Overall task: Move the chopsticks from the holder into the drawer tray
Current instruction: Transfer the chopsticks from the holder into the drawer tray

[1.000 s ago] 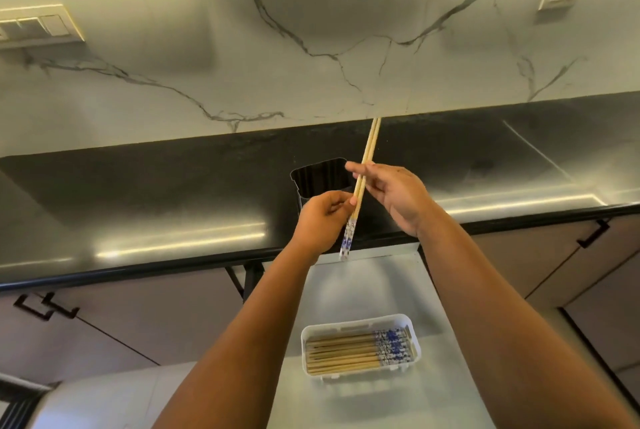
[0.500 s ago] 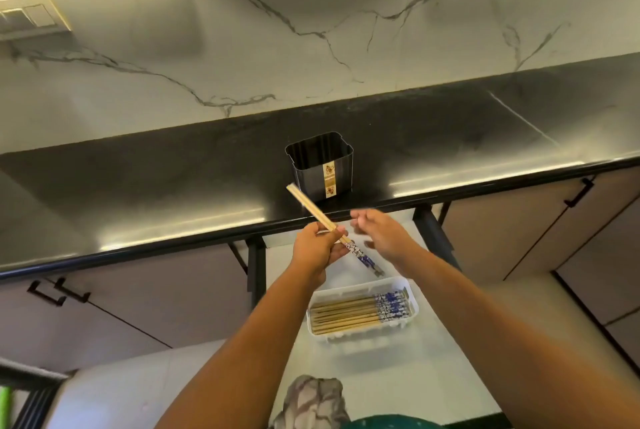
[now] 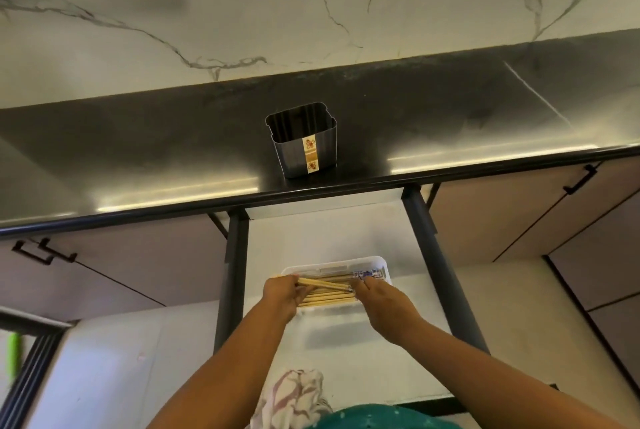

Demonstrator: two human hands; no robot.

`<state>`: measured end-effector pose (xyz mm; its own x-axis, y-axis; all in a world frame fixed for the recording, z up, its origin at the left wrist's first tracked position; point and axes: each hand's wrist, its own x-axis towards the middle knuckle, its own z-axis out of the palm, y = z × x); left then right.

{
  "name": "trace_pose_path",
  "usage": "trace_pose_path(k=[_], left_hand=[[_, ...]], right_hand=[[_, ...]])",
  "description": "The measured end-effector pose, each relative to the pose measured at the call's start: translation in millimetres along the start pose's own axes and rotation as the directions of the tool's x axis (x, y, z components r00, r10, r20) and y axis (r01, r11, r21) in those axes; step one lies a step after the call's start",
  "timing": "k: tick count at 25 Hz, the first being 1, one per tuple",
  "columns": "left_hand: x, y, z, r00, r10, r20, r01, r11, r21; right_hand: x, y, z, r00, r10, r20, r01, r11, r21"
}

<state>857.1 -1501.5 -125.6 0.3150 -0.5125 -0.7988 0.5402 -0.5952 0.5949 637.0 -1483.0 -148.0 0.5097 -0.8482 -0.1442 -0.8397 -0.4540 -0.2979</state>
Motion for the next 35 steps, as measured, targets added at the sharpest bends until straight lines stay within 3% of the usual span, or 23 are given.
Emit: trace_pose_path(k=[6, 10, 13, 16, 18, 21, 25, 31, 35], left_hand=[[24.3, -20.1, -37.4, 0.987, -0.031, -0.158, 0.038, 0.998, 0.043], [34.2, -28.7, -35.3, 0.986, 0.080, -0.144, -0.069, 0.995, 0.075], [42.0, -28.9, -36.2, 0.957, 0.241, -0.164, -0.198, 0.951, 0.239], [46.0, -29.2, -42.1, 0.922, 0.353, -0.160, -0.244, 0.848, 0.470], [48.3, -37.5, -42.2, 0.955, 0.295, -0.030, -0.223, 0.779, 0.586], [55.8, -45.3, -45.3, 0.986, 0.149, 0.078, -0.164, 0.760, 0.628], [72.1, -53.1, -51.5, 0.988, 0.126, 0.084, -0.151, 0.776, 0.613], [83.7, -54.8, -57.7, 0.990, 0.124, 0.069, -0.141, 0.786, 0.602], [83.8, -53.7, -57.0, 0.988, 0.147, 0.047, -0.146, 0.795, 0.589]], right_hand=[[5.0, 41.6, 8.1, 0.991, -0.120, 0.060, 0.127, 0.983, -0.136], [17.8, 58.4, 3.7, 0.993, -0.099, 0.069, 0.111, 0.976, -0.190], [29.3, 64.1, 2.6, 0.996, -0.006, 0.086, 0.027, 0.970, -0.241], [44.0, 60.2, 9.9, 0.987, -0.012, 0.159, 0.058, 0.956, -0.286], [50.6, 57.1, 15.3, 0.974, 0.002, 0.227, 0.067, 0.952, -0.299], [59.0, 59.8, 20.9, 0.953, 0.049, 0.298, 0.062, 0.934, -0.353], [69.3, 59.1, 17.6, 0.935, -0.010, 0.355, 0.178, 0.878, -0.445], [70.5, 51.0, 29.8, 0.944, 0.041, 0.328, 0.117, 0.887, -0.447], [70.5, 48.1, 38.0, 0.965, 0.036, 0.260, 0.052, 0.944, -0.325]])
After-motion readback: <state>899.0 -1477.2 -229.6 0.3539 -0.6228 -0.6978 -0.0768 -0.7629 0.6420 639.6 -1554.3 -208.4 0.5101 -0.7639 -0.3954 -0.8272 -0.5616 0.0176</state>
